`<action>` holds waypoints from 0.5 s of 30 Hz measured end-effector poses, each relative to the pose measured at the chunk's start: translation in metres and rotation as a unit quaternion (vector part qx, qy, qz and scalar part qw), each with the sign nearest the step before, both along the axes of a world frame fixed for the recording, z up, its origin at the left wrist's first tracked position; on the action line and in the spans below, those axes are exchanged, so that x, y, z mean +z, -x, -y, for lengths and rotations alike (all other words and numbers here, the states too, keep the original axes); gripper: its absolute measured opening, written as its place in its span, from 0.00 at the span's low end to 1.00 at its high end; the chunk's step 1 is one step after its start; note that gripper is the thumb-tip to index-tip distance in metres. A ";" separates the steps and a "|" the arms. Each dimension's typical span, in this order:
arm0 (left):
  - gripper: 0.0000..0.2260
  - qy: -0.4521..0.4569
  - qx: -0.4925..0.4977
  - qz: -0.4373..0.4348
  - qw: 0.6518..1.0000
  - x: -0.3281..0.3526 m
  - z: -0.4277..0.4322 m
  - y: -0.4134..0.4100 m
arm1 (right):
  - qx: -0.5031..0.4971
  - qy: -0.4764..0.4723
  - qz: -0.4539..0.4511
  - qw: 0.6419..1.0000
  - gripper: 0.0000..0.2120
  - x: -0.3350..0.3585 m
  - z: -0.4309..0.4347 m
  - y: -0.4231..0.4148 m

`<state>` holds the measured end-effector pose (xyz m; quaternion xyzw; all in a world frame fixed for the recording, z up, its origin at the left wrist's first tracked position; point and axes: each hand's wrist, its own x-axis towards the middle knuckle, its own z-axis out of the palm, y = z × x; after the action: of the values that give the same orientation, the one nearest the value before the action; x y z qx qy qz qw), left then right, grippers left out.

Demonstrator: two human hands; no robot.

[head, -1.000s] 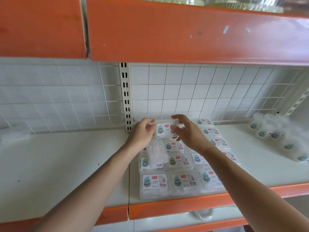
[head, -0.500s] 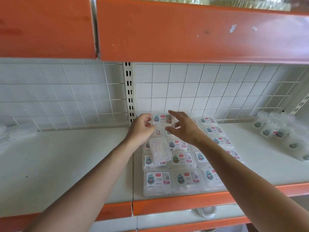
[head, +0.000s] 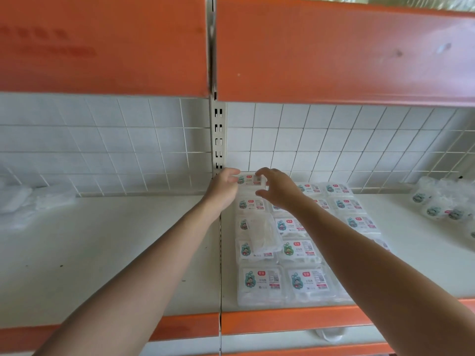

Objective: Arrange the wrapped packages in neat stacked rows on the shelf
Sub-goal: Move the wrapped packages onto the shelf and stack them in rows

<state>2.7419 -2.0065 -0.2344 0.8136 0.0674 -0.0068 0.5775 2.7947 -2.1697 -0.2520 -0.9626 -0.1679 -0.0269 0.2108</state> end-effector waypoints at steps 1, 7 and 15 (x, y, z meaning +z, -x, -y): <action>0.19 0.004 0.001 -0.002 1.000 -0.001 -0.001 0.000 | 0.000 0.001 0.000 1.000 0.22 -0.001 -0.001 -0.002; 0.18 0.002 -0.002 -0.001 1.000 -0.006 -0.005 -0.005 | -0.004 0.049 -0.016 0.999 0.22 -0.006 0.000 -0.010; 0.15 -0.011 -0.035 -0.032 0.999 -0.015 0.001 -0.003 | -0.008 0.051 -0.032 0.998 0.20 -0.010 -0.001 -0.009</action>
<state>2.7451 -2.0075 -0.2490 0.8211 0.0575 -0.0523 0.5655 2.8034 -2.1691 -0.2617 -0.9739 -0.1542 0.0104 0.1664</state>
